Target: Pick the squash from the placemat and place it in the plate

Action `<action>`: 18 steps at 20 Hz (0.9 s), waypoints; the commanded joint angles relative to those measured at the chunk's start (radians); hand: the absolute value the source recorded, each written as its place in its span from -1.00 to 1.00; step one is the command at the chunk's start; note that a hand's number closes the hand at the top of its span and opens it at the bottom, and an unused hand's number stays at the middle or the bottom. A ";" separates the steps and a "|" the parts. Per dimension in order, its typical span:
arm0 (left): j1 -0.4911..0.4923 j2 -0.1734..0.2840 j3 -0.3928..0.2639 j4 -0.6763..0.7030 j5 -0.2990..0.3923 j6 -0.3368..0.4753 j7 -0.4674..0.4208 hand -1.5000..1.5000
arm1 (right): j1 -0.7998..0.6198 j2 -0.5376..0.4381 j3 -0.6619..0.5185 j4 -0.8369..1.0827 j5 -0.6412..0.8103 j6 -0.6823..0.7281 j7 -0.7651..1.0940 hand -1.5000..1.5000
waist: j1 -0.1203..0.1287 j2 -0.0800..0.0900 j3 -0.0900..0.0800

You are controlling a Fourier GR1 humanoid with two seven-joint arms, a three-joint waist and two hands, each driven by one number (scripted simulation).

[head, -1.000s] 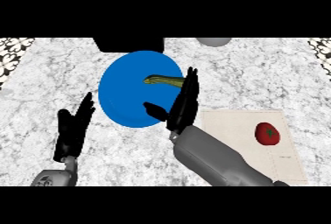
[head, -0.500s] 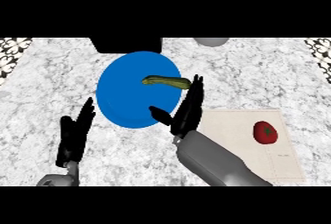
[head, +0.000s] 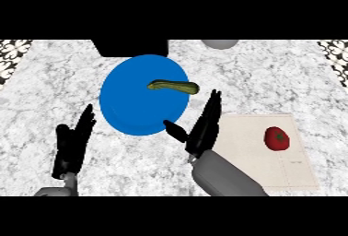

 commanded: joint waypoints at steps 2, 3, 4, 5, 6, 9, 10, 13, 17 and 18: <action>-0.010 0.020 0.045 0.016 0.022 -0.026 -0.028 0.00 | 0.137 0.000 -0.088 -0.114 0.131 0.045 0.004 -1.00 | -0.011 0.001 0.000; -0.029 -0.012 0.031 0.043 0.013 -0.003 -0.033 0.00 | 0.160 0.000 -0.093 -0.124 0.181 0.026 0.049 -1.00 | -0.011 0.001 0.000; 0.007 -0.026 -0.011 -0.031 -0.021 0.020 0.022 0.00 | 0.185 0.000 -0.059 -0.097 0.226 -0.014 0.086 -1.00 | -0.002 0.000 0.000; 0.015 0.013 0.029 -0.001 0.011 -0.025 -0.013 0.00 | 0.226 0.000 -0.108 -0.209 0.256 0.070 0.063 -1.00 | -0.011 -0.001 0.000; -0.009 -0.014 0.013 0.014 0.000 -0.015 -0.011 0.00 | 0.231 0.000 -0.096 -0.156 0.255 0.004 0.038 -1.00 | -0.006 0.002 0.000; 0.034 -0.007 0.010 -0.074 -0.013 0.008 0.055 0.00 | 0.275 0.000 -0.187 -0.303 0.314 0.140 0.038 -1.00 | -0.012 -0.002 0.000; -0.023 -0.020 0.021 0.015 -0.019 0.010 -0.011 0.00 | 0.340 0.000 -0.128 -0.234 0.367 0.020 0.063 -1.00 | -0.009 0.002 0.000; -0.015 0.016 0.053 0.028 0.009 -0.036 -0.020 0.00 | 0.299 0.000 -0.195 -0.216 0.398 0.063 0.110 -1.00 | -0.005 0.003 0.000; -0.064 -0.009 0.047 0.055 -0.007 -0.019 -0.015 0.00 | 0.471 0.000 -0.169 -0.388 0.464 0.117 0.068 -1.00 | -0.013 0.003 0.000; 0.024 -0.001 0.035 -0.004 -0.002 -0.038 -0.021 0.00 | 0.438 0.000 -0.198 -0.378 0.456 0.138 0.090 -1.00 | -0.007 0.002 0.000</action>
